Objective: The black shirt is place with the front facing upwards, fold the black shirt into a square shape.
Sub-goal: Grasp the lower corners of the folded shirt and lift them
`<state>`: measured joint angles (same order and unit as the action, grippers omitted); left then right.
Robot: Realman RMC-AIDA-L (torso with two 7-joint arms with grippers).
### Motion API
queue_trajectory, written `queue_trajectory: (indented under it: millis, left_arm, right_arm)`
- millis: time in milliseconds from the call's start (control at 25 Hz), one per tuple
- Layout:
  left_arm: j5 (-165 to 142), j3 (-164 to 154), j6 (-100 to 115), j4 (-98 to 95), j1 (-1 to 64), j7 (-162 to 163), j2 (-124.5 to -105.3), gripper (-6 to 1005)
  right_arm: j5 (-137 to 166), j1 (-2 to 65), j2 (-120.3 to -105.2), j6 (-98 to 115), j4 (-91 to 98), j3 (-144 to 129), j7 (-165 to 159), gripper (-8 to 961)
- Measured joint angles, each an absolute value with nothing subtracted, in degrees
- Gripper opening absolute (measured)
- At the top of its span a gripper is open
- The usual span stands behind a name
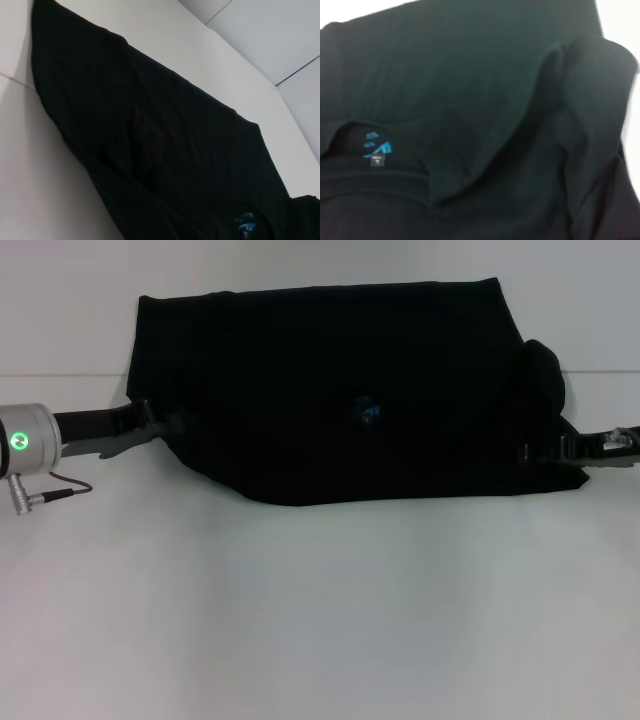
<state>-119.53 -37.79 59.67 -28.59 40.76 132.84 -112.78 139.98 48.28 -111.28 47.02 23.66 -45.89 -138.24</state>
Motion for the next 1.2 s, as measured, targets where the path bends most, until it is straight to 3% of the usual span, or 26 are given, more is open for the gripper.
queue_trajectory:
  millis: [360, 680, 960, 1200]
  left_arm:
    - [-119.53, -37.79, 59.68, -28.67, 40.78, 132.90, -112.86, -1]
    - [-119.53, -37.79, 59.45, -29.13, 41.16, 132.97, -112.86, -1]
    - [-119.53, -37.72, 59.21, -29.27, 41.24, 132.96, -113.11, -1]
    - [-119.52, -37.70, 59.15, -29.29, 41.17, 132.94, -113.20, -2]
  right_arm:
    - [140.20, 47.19, -110.09, 47.20, 23.83, -45.90, -138.32, 823]
    - [143.91, 48.27, -111.74, 43.31, 22.91, -46.05, -138.52, 810]
    - [146.01, 48.76, -111.97, 43.09, 23.49, -46.23, -141.10, 798]
    - [146.08, 48.78, -111.72, 43.24, 23.13, -46.52, -141.09, 554]
